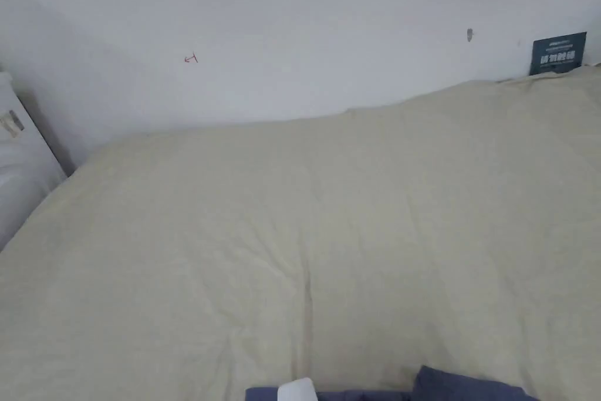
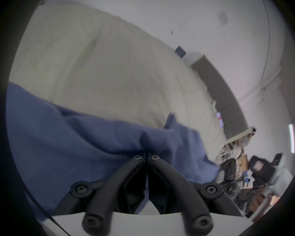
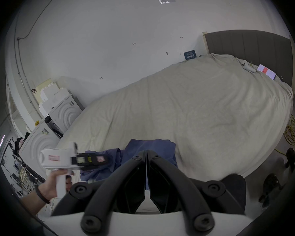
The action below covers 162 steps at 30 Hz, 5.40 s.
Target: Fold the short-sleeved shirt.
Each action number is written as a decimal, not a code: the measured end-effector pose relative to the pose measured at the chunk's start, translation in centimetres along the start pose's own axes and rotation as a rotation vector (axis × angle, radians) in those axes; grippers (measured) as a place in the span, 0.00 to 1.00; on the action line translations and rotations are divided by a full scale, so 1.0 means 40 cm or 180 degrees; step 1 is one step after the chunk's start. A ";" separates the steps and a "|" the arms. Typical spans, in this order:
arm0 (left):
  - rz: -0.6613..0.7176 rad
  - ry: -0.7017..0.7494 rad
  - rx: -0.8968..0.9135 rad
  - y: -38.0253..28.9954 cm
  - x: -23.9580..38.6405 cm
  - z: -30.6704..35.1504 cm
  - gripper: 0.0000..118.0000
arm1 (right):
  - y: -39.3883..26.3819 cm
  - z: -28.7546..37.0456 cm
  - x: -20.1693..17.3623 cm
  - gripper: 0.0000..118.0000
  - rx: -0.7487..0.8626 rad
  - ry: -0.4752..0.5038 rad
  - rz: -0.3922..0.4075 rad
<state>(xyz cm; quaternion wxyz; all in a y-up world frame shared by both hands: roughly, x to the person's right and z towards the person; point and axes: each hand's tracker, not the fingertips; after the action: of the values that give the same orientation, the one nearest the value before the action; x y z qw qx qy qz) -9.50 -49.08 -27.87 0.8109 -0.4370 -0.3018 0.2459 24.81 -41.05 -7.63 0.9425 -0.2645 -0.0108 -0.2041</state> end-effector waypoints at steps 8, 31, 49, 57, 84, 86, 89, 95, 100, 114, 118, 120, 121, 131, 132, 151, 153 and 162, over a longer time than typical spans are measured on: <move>0.0273 0.0032 0.0604 0.069 -0.215 0.280 0.99 | 0.023 0.002 -0.059 0.00 0.0128 0.0080 0.0378; 0.0576 0.0578 0.0738 0.063 -0.319 0.285 0.12 | 0.038 0.009 -0.063 0.00 0.0111 -0.0011 0.0668; -0.1441 0.1212 -0.0101 0.002 0.143 0.045 0.13 | 0.018 0.011 -0.019 0.00 0.0036 -0.0033 0.0396; -0.1172 0.0624 -0.0347 -0.045 0.163 -0.071 0.61 | 0.010 0.034 0.038 0.00 0.0055 -0.0220 0.0169; -0.0091 0.0267 -0.0132 -0.078 0.024 -0.132 0.05 | -0.014 -0.003 -0.015 0.00 -0.0156 0.0028 0.0204; -0.0019 0.0212 -0.0143 -0.062 0.032 -0.118 0.04 | -0.017 -0.010 -0.036 0.00 -0.0204 0.0189 0.0270; -0.0192 0.0046 0.0178 -0.044 0.066 -0.017 0.04 | -0.015 -0.041 -0.076 0.00 -0.0287 0.0443 0.0289; -0.0028 0.0078 0.0746 0.017 0.000 0.251 0.05 | -0.033 -0.220 -0.190 0.00 -0.0647 0.1109 0.0426; -0.0001 0.0352 0.0536 0.027 -0.114 0.295 0.21 | -0.106 -0.440 -0.209 0.00 -0.1205 0.1525 -0.0031; -0.0496 -0.0013 -0.0484 0.051 -0.156 0.026 0.77 | -0.191 -0.576 -0.064 0.01 -0.1594 0.1556 -0.0895; -0.0736 0.0320 -0.0409 0.039 -0.123 0.034 0.36 | -0.181 -0.561 -0.074 0.01 -0.1599 0.1537 -0.0888; -0.0495 0.0162 -0.0415 0.041 -0.122 0.053 0.31 | -0.166 -0.538 -0.097 0.01 -0.1500 0.1415 -0.0637; -0.0528 0.0204 -0.0400 0.038 -0.118 0.054 0.29 | -0.157 -0.522 -0.111 0.01 -0.1457 0.1349 -0.0519; -0.0010 0.0462 0.0597 0.211 -0.307 0.374 0.26 | -0.094 -0.411 -0.106 0.01 -0.1189 0.1301 -0.0577; 0.0150 0.0541 0.0642 0.253 -0.362 0.424 0.26 | -0.095 -0.406 -0.103 0.01 -0.1194 0.1289 -0.0589; 0.0546 0.2020 0.1055 0.261 -0.531 0.855 0.73 | -0.024 -0.323 -0.010 0.01 -0.1080 0.0975 -0.0182; 0.0422 0.1828 0.1383 0.225 -0.405 0.903 0.73 | 0.017 -0.279 -0.014 0.01 -0.0802 0.0787 0.0141; -0.0944 0.1082 0.2108 0.109 0.160 0.718 0.70 | 0.220 -0.027 -0.096 0.01 0.0432 0.0562 0.0695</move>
<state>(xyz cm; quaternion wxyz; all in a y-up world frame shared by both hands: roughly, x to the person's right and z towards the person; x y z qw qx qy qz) -25.84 -26.57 -17.34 0.9729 -0.1381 -0.1276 0.1344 24.65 -33.31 -13.42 0.9721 -0.1808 0.0871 -0.1217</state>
